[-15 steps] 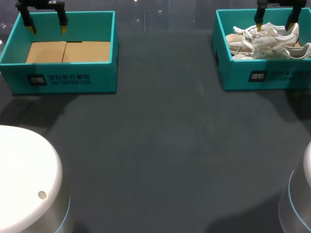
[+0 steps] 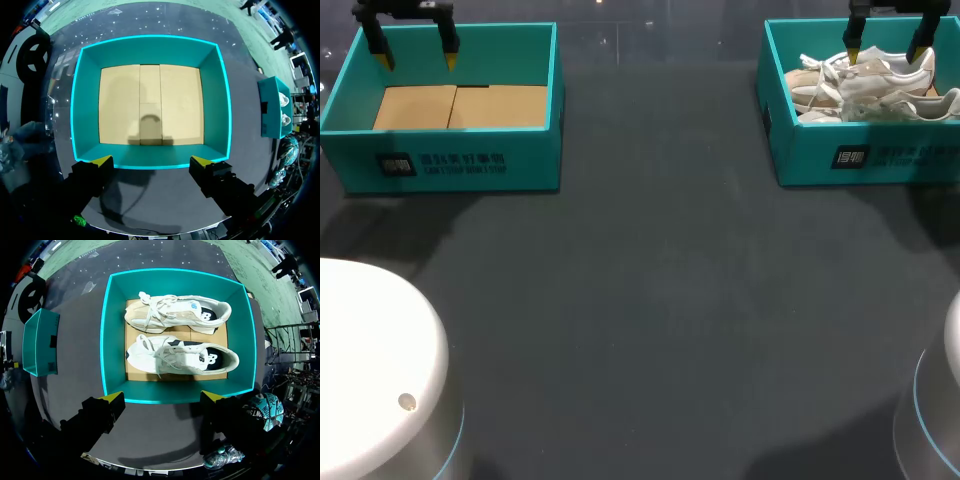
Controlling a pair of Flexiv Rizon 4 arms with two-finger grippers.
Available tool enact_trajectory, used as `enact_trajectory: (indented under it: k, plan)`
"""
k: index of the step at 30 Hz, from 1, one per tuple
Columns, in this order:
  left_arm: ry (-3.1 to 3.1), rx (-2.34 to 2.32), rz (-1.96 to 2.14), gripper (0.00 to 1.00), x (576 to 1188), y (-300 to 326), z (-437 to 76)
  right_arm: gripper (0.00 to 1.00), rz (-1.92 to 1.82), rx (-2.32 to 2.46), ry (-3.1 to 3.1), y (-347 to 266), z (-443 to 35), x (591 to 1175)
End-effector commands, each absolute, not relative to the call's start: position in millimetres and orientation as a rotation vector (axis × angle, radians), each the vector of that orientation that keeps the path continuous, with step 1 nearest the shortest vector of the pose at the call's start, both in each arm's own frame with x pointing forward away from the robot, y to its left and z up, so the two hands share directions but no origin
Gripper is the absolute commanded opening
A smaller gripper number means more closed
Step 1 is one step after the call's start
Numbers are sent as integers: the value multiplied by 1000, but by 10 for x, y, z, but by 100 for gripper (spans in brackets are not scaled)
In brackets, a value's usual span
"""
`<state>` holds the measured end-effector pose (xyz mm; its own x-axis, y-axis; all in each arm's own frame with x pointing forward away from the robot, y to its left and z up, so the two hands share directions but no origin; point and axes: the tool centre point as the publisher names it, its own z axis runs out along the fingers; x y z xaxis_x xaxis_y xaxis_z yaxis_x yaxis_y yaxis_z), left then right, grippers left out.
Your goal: Take the shoe out of the shoebox, open the shoe tongue, remove and reinsert the insole, then place the shoe into the shoebox
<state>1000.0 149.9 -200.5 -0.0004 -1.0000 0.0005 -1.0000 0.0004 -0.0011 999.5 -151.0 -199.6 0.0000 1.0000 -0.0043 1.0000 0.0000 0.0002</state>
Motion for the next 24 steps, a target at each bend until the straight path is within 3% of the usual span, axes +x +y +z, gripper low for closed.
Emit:
enact_trajectory:
  k: [1, 24]
  plan:
    - [2221, -2221, -1, 100, 10000, 1499, -2002, 100, -5, 2219, 2219, -1510, -1994, 9996]
    - [2221, -2221, -1, 100, 10000, 1499, -2002, 100, -103, 2178, 2125, -2224, -2198, 10186]
